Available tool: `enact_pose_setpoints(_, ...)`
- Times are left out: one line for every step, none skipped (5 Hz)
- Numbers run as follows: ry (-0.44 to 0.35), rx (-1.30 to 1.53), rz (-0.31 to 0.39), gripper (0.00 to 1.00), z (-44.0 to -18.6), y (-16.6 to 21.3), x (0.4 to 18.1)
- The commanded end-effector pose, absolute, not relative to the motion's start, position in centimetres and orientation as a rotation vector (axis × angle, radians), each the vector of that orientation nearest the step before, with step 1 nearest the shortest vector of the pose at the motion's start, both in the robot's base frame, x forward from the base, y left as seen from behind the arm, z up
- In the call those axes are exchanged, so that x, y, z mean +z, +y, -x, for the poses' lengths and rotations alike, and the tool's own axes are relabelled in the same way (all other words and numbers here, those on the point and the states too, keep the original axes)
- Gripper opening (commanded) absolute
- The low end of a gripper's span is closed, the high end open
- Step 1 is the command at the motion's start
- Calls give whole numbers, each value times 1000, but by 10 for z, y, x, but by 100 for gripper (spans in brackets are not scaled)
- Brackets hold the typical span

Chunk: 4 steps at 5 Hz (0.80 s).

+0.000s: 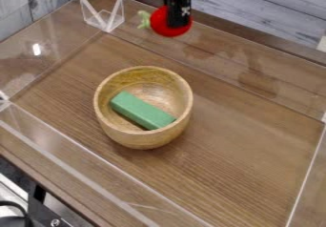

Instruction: Move the red object to the left side of the table

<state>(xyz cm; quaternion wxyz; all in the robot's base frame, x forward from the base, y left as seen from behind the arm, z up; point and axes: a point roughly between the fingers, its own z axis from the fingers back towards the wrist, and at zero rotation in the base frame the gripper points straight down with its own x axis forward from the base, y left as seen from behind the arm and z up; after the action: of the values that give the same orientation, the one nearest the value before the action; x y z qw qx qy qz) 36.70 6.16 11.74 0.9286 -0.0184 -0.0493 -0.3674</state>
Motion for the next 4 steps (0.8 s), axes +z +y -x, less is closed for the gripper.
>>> enact_pose_setpoints(-174,-704,-18,0,-368,94,145)
enact_pose_setpoints(-165,-666,-22,0,-365,121,140)
enact_pose_setpoints(-148,-616,-25,0,-360,156,123)
enact_pose_setpoints(-138,-558,-26,0,-355,188,107)
